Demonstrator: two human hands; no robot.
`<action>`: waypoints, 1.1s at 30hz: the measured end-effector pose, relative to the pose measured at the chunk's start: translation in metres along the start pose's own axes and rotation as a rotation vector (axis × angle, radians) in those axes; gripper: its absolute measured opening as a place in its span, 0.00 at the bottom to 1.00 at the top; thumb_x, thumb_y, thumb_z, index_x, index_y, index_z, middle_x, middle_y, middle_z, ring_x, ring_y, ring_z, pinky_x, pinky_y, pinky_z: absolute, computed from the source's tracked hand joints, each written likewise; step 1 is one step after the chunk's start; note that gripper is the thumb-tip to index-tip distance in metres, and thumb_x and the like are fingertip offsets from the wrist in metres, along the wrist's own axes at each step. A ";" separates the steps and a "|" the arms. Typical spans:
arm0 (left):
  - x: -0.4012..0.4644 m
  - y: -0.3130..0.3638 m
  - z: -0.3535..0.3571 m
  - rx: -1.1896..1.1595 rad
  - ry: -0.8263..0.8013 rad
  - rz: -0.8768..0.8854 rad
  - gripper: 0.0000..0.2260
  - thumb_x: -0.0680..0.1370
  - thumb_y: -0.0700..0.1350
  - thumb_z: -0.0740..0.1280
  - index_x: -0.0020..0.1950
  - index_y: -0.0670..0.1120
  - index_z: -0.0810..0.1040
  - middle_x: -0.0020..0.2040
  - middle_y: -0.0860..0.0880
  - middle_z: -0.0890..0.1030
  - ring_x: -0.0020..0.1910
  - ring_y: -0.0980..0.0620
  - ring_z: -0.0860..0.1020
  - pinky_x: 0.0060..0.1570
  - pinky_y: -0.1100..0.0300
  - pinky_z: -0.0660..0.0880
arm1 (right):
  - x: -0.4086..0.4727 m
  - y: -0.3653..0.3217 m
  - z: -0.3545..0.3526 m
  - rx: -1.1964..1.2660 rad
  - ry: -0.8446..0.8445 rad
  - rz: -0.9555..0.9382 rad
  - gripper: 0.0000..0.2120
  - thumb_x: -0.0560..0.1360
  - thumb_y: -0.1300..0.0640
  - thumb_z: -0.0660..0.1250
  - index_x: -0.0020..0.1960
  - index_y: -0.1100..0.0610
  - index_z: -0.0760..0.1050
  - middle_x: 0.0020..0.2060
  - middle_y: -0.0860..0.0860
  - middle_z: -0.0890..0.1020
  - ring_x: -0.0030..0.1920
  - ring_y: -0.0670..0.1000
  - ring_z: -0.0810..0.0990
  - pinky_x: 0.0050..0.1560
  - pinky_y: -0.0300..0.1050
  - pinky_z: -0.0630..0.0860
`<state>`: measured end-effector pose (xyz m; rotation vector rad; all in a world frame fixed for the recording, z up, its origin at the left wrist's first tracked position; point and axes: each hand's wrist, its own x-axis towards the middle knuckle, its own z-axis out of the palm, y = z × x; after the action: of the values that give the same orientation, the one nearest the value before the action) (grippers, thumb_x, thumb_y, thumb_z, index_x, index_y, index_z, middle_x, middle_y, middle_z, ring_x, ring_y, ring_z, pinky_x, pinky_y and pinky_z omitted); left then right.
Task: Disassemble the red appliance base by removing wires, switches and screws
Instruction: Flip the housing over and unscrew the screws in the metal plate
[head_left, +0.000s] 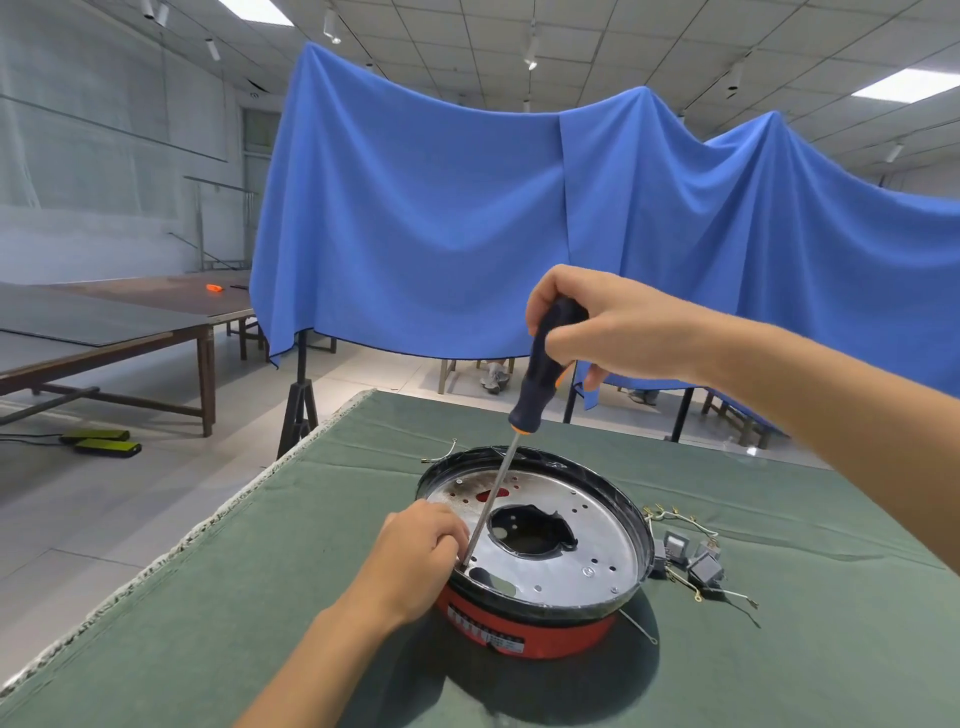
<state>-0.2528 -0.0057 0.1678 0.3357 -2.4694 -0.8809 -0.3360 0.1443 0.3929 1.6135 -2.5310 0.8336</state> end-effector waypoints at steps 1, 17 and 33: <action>0.000 0.000 0.000 0.009 -0.003 0.002 0.13 0.72 0.39 0.57 0.32 0.53 0.74 0.42 0.58 0.78 0.49 0.59 0.73 0.59 0.52 0.68 | -0.001 -0.002 0.000 0.030 -0.027 0.003 0.06 0.72 0.59 0.64 0.48 0.51 0.72 0.39 0.47 0.80 0.34 0.47 0.78 0.31 0.40 0.77; 0.002 0.001 -0.001 0.036 0.004 0.014 0.20 0.73 0.34 0.59 0.26 0.55 0.69 0.43 0.59 0.78 0.50 0.59 0.72 0.59 0.54 0.67 | 0.008 -0.004 0.012 -0.490 0.212 -0.002 0.14 0.78 0.41 0.58 0.43 0.51 0.69 0.37 0.47 0.78 0.34 0.51 0.77 0.32 0.44 0.66; 0.004 0.000 -0.002 0.021 -0.032 0.012 0.13 0.72 0.33 0.60 0.34 0.41 0.82 0.44 0.56 0.80 0.49 0.59 0.75 0.52 0.67 0.69 | 0.001 -0.016 0.013 -0.053 0.057 -0.001 0.08 0.72 0.56 0.65 0.50 0.48 0.71 0.42 0.44 0.79 0.40 0.46 0.76 0.40 0.46 0.75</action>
<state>-0.2551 -0.0083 0.1709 0.3164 -2.5092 -0.8629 -0.3194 0.1323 0.3894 1.5527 -2.4919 0.7936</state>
